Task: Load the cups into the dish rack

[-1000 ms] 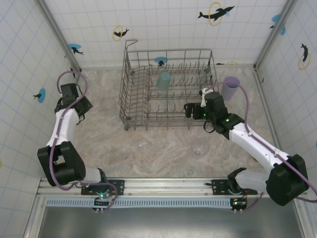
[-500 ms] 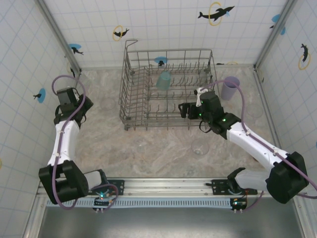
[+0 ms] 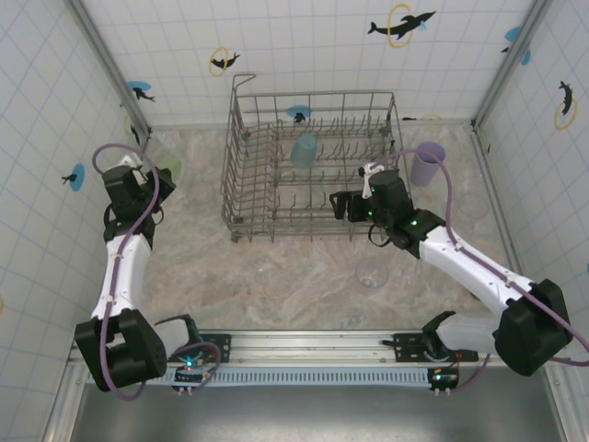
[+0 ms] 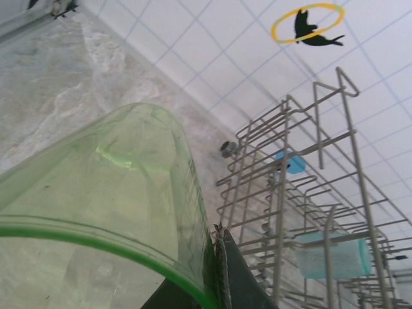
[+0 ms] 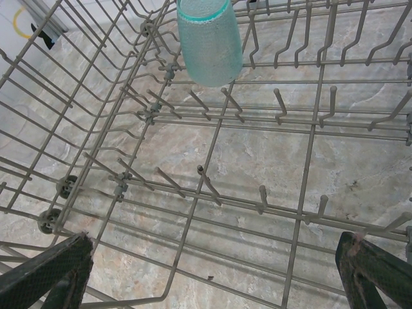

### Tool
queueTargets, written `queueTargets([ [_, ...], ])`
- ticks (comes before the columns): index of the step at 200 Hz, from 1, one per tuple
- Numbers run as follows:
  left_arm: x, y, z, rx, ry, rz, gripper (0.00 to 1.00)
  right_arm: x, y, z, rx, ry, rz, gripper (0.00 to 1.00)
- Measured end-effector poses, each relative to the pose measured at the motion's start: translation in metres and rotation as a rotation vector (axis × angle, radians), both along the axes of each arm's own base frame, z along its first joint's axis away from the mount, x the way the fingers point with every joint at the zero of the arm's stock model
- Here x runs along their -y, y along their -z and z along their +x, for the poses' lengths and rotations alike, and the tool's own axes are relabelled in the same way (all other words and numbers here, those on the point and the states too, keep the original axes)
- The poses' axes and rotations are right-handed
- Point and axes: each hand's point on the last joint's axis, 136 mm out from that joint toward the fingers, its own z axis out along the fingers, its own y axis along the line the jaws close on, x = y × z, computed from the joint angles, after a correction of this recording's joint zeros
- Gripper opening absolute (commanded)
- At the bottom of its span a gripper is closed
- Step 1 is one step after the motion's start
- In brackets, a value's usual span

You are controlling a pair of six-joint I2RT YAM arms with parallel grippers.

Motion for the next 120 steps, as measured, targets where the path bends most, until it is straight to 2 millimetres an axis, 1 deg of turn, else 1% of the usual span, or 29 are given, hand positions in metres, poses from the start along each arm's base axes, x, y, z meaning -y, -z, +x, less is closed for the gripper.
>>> queueTargets([
  [35,0.006,-0.02,0.005,0.078,0.025,-0.045,0.0,-0.001,0.0,0.001,-0.004,-0.006,0.003,1.0],
  [61,0.012,-0.036,0.007,0.138,0.052,-0.069,0.0,0.002,0.001,0.002,-0.011,-0.01,0.008,1.0],
  [97,0.021,-0.054,0.007,0.203,0.103,-0.09,0.0,0.024,0.001,0.015,-0.033,0.034,0.026,1.0],
  [120,0.025,-0.068,0.005,0.251,0.129,-0.101,0.0,0.036,-0.004,0.02,-0.04,0.059,0.071,1.0],
])
